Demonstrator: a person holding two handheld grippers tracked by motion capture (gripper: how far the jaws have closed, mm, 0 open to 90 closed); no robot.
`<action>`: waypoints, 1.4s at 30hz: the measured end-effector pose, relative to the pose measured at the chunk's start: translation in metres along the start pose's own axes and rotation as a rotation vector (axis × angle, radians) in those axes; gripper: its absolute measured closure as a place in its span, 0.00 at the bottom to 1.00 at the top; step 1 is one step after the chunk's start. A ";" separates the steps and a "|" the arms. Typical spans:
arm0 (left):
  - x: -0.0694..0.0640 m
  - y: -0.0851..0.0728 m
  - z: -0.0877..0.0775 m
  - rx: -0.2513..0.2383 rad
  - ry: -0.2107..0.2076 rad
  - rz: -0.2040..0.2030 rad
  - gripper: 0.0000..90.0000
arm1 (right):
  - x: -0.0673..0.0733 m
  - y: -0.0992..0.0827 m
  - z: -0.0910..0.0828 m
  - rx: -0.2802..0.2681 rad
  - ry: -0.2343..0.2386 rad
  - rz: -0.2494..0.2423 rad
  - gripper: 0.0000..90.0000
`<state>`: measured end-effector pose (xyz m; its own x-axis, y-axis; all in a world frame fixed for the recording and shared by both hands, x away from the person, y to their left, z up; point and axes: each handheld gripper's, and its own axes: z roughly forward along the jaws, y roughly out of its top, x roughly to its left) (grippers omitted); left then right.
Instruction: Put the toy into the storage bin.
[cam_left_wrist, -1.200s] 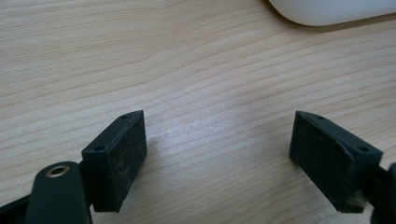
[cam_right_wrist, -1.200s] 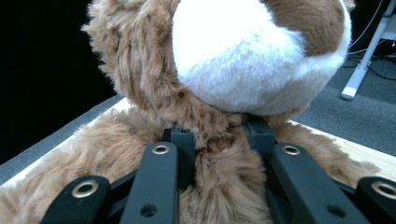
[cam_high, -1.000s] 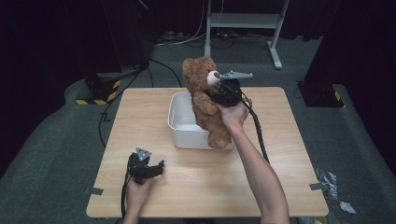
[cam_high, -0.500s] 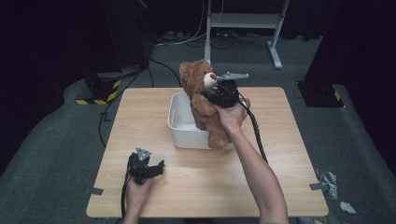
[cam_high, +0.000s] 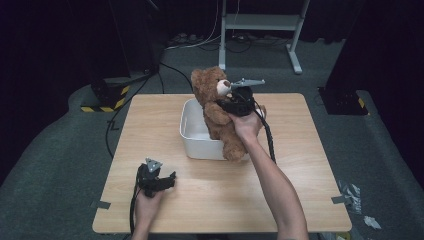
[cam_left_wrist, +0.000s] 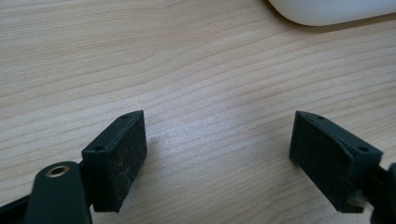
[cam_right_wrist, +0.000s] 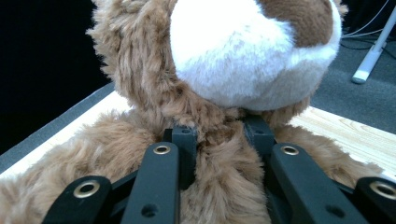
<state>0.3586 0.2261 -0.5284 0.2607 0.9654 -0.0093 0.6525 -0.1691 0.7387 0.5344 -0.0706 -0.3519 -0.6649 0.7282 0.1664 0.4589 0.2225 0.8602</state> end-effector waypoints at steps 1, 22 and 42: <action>0.000 0.000 0.000 0.000 0.000 0.000 0.21 | 0.000 0.000 0.000 0.005 0.001 0.004 0.80; 0.000 0.000 0.000 -0.003 0.001 -0.004 0.21 | -0.009 -0.003 0.012 0.036 0.012 0.051 0.80; 0.000 0.000 0.000 -0.004 0.000 -0.004 0.21 | -0.009 -0.004 0.015 0.066 0.020 0.054 0.77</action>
<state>0.3586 0.2257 -0.5285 0.2579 0.9661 -0.0119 0.6509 -0.1646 0.7411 0.5471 -0.0682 -0.3645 -0.6498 0.7270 0.2218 0.5317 0.2263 0.8161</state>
